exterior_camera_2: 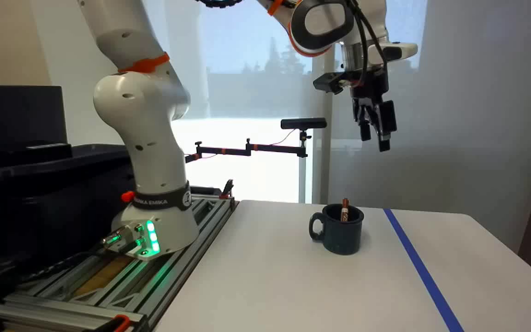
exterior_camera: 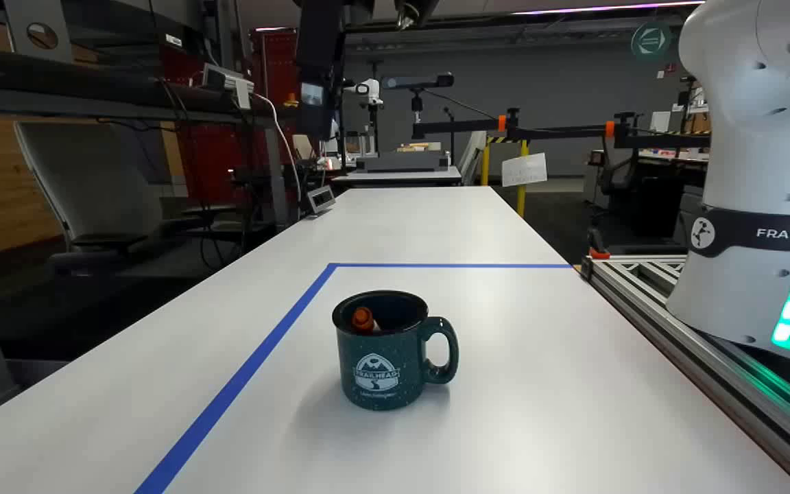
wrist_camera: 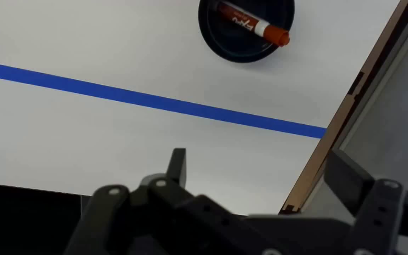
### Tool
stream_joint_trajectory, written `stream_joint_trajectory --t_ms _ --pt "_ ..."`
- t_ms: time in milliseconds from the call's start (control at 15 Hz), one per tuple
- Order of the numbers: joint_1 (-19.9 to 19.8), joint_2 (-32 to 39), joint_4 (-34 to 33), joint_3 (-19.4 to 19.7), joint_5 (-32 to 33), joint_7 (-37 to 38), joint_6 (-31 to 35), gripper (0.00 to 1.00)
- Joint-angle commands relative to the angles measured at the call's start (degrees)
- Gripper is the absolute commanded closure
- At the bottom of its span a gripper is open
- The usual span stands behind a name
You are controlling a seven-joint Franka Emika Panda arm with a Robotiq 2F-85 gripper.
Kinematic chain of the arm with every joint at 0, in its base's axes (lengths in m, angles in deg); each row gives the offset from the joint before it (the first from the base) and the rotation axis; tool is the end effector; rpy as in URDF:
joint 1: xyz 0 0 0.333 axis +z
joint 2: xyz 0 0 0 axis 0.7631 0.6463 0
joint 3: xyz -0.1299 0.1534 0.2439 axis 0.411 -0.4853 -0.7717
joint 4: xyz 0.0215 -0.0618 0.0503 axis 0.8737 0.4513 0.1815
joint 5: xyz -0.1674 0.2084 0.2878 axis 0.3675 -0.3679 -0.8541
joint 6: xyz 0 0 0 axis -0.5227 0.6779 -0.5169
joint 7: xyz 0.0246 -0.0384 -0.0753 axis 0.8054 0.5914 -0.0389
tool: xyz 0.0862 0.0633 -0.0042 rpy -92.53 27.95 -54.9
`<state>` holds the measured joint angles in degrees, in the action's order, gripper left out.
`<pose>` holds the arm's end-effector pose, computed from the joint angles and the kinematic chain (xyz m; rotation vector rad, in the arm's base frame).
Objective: Take the marker out of the cup
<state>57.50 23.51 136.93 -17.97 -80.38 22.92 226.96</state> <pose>0.4464 0.0713 0.3957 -3.0468 -0.3682 -0.3715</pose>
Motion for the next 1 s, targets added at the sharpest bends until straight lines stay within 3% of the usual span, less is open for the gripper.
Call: stream_joint_trajectory --t_ms 0,467,600,933 --pt "-0.39 -0.02 -0.08 -0.41 -0.14 -0.07 -0.14 0.00" --pt "-0.39 -0.02 -0.10 -0.41 -0.14 -0.07 -0.14 0.00" --pt "2.22 1.53 -0.38 2.58 -4.67 -10.93 -1.08 0.00" --pt "7.44 5.67 0.23 10.62 -8.12 -31.67 -1.00 0.00"
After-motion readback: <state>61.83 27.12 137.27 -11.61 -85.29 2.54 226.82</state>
